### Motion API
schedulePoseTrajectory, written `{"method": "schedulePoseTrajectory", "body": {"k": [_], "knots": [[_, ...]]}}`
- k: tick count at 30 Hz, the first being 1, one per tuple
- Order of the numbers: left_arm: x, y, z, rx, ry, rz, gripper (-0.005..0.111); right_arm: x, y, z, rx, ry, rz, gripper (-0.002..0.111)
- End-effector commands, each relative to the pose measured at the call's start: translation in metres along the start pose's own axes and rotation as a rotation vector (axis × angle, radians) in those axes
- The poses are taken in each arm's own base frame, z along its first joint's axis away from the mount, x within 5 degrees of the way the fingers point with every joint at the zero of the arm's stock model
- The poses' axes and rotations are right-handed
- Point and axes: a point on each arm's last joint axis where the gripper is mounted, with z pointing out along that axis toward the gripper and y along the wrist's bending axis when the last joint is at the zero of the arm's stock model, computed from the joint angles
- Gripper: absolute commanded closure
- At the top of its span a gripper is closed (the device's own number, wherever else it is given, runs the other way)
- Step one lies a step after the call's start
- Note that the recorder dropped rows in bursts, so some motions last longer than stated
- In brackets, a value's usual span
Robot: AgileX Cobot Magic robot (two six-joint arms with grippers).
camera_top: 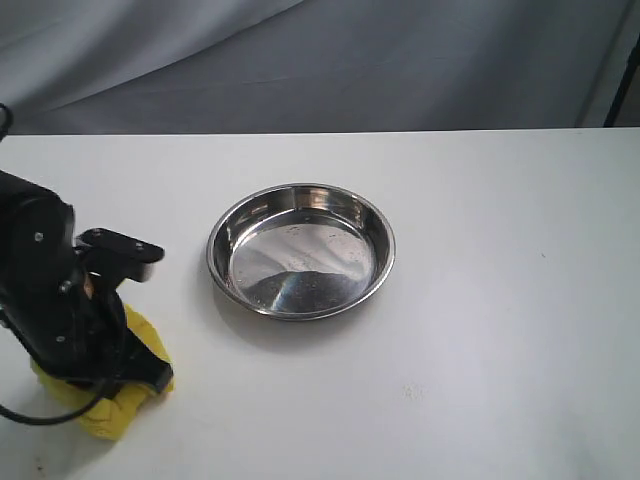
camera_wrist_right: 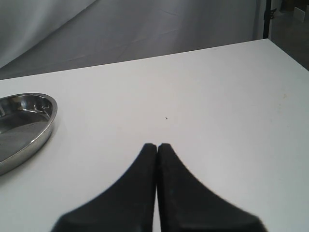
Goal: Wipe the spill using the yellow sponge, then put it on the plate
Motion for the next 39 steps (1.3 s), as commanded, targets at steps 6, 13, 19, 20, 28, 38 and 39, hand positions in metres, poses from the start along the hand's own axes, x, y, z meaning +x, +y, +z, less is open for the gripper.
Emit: {"method": "schedulePoseTrajectory", "body": {"k": [6,13,19,20,28,38,39], "knots": [[0.011,0.095,-0.001,-0.117,-0.020,-0.218,0.107,0.001,0.000,0.000,0.003,-0.006,0.003,0.108],[0.008,0.110,-0.001,-0.050,-0.124,-0.268,0.107,0.001,0.000,0.000,0.003,-0.006,0.003,0.108],[-0.009,0.068,0.000,0.086,-0.175,-0.078,0.107,-0.002,0.000,0.000,0.004,-0.033,0.003,0.108],[-0.011,0.056,0.002,0.101,-0.161,-0.022,0.107,-0.002,0.000,0.000,0.004,-0.033,0.003,0.108],[-0.011,-0.019,0.028,0.102,-0.022,0.356,0.107,-0.002,0.000,0.000,0.004,-0.033,0.003,0.108],[-0.005,-0.070,0.022,0.117,0.003,0.572,0.107,-0.002,0.000,0.000,0.004,-0.033,0.003,0.108],[-0.006,-0.070,0.022,0.116,-0.001,0.571,0.107,-0.002,0.000,0.000,0.004,-0.033,0.001,0.108]]}}
